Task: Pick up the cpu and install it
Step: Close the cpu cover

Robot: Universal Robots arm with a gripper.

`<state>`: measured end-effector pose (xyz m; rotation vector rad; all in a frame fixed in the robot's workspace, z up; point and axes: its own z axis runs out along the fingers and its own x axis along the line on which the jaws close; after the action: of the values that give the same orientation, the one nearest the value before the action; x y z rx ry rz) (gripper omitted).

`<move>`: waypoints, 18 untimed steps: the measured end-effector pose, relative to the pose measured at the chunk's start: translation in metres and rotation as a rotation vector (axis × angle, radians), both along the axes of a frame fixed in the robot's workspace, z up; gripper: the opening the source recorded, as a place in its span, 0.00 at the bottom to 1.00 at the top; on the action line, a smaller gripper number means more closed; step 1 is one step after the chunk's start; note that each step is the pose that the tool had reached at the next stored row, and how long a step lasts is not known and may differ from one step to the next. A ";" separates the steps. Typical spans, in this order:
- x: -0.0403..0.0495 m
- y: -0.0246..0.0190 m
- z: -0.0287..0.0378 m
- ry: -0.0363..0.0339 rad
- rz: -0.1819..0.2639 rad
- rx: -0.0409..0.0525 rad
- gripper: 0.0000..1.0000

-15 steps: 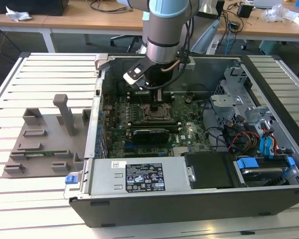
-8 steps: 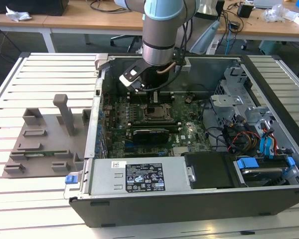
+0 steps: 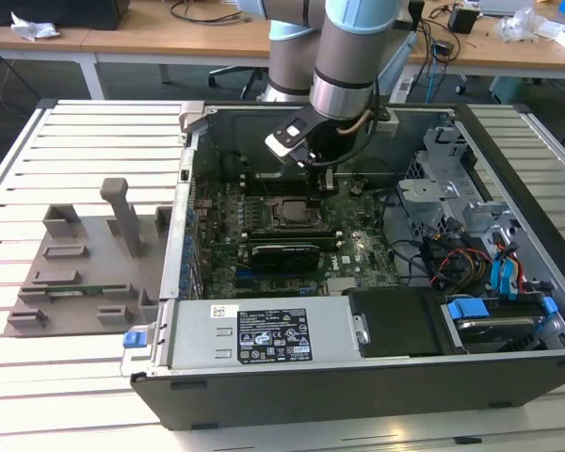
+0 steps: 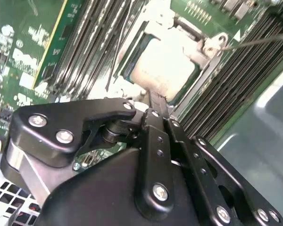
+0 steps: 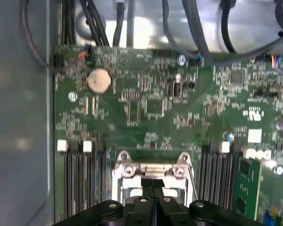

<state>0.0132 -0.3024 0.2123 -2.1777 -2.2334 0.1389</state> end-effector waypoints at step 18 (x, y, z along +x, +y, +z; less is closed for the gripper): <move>0.0016 0.0000 0.0454 0.0008 0.000 -0.0001 0.11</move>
<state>0.0148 -0.3024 0.2577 -2.1775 -2.2328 0.1399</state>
